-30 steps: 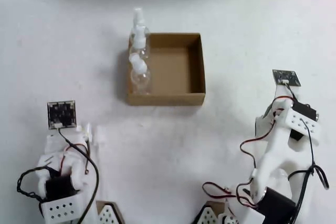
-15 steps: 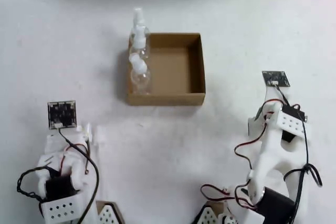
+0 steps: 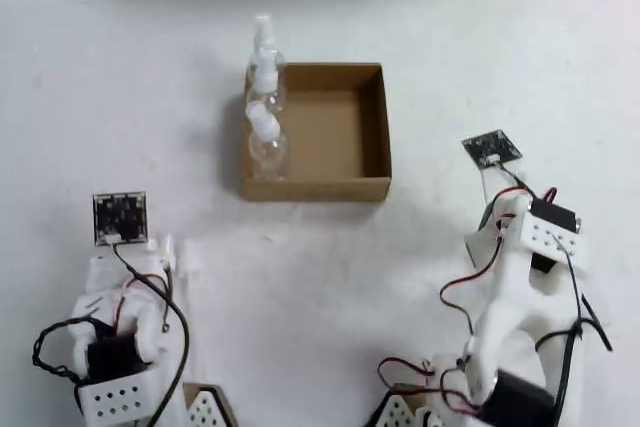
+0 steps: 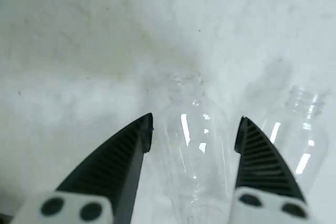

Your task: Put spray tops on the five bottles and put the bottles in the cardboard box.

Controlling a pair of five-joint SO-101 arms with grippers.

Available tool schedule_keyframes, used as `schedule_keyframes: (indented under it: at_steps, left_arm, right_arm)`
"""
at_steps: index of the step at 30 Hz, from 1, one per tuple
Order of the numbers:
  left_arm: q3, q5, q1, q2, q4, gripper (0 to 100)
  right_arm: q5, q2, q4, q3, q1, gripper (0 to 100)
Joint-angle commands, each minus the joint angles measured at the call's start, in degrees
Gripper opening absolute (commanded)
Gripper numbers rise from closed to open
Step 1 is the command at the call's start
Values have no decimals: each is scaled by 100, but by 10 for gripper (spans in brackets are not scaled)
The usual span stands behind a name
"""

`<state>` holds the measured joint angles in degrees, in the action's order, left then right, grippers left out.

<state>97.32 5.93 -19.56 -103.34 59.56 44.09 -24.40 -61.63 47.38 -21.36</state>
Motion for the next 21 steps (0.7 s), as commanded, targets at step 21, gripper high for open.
schedule_keyframes:
  at_steps: [21]
  left_arm:
    - [-26, 44, 48, -136, 9, 27]
  right_arm:
    - [2119, -637, 233, 730, -567, 219]
